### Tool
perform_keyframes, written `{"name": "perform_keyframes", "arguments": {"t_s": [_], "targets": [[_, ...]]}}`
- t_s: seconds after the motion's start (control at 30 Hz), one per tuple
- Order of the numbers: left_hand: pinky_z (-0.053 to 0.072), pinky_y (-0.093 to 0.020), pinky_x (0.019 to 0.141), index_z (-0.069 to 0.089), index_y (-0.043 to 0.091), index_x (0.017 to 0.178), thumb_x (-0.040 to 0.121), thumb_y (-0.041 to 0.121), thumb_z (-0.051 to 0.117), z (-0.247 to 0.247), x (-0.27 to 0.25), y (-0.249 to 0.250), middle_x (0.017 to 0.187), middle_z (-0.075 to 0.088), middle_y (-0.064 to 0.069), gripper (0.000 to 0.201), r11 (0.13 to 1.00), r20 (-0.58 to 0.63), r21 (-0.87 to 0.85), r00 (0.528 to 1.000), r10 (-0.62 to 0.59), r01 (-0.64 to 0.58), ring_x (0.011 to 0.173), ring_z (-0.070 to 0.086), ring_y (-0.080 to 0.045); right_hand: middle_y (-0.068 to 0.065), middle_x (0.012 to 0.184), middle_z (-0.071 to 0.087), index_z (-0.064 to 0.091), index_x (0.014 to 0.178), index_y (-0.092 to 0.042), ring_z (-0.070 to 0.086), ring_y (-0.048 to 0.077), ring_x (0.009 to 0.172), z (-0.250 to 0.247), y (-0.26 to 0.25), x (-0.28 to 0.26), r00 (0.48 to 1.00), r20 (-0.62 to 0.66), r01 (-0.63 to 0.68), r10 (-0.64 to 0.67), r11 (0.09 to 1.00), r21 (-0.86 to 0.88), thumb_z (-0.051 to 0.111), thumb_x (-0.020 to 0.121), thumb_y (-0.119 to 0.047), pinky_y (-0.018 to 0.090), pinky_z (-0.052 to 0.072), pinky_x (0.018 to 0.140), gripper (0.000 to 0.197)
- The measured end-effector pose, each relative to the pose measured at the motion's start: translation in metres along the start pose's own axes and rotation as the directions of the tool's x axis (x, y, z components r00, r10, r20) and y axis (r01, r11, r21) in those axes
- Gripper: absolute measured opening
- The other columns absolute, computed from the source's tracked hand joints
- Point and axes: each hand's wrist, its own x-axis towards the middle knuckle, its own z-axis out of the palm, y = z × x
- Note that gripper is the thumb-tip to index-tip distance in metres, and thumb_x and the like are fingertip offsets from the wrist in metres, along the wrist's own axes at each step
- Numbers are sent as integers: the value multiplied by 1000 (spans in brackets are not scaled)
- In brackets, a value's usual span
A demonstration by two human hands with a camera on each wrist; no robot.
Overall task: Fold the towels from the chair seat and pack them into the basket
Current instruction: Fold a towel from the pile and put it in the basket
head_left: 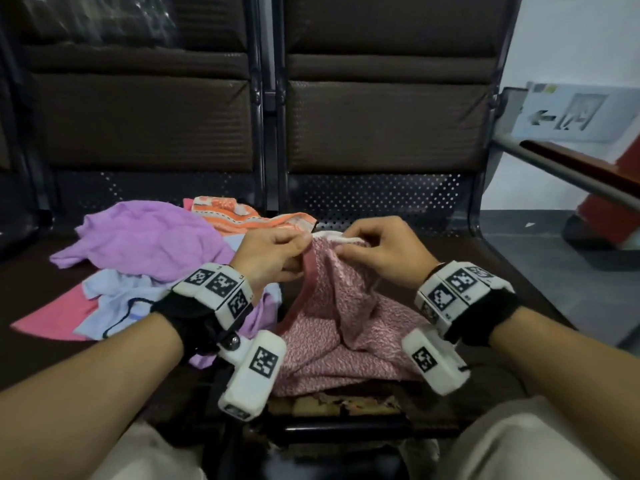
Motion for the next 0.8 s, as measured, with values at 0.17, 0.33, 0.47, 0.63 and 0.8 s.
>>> {"name": "perform_keyframes", "arguments": {"t_s": [0.17, 0.33, 0.47, 0.63, 0.8], "targets": [[52, -18, 53, 70, 12, 99, 89, 17, 62, 11, -6, 1, 63, 69, 4, 14, 998, 63, -65, 998, -9, 13, 51, 61, -3, -9, 71, 67, 71, 77, -23, 59, 0, 68, -3, -3, -2, 1000, -16, 3, -2, 997, 75, 76, 79, -21, 25, 46, 67, 6], [55, -22, 58, 69, 3, 103, 89, 24, 60, 19, -8, 2, 80, 71, -6, 26, 995, 101, -97, 995, -21, 31, 65, 67, -11, -10, 68, 66, 68, 71, -27, 57, -3, 64, 4, -6, -4, 998, -59, -28, 29, 999, 23, 75, 79, -22, 22, 47, 63, 12], [58, -25, 69, 70, 7, 101, 87, 28, 61, 17, -12, 5, 67, 65, 0, 27, 999, 204, -38, 978, 32, -25, 60, 62, -5, -8, 68, 67, 70, 75, -22, 58, 1, 64, 1, -8, -7, 998, -65, -25, 23, 999, -23, 75, 80, -22, 26, 47, 62, 7], [48, -16, 54, 69, 8, 98, 92, 6, 55, 13, -17, 6, 63, 61, 6, 16, 966, 196, 180, 969, 151, -187, 55, 54, -3, -3, 70, 69, 71, 76, -23, 62, 9, 66, -3, -10, -14, 1000, -8, 0, -1, 998, -60, 76, 78, -32, 29, 48, 62, 11], [35, -28, 60, 63, 15, 81, 92, 4, 45, -2, -21, 9, 67, 51, 1, 24, 873, 53, 378, 949, 312, -308, 59, 43, -8, -3, 65, 57, 52, 67, -23, 54, 15, 68, -27, -4, -25, 964, 236, 49, 122, 792, -609, 64, 81, -54, 32, 34, 73, 36]]}}
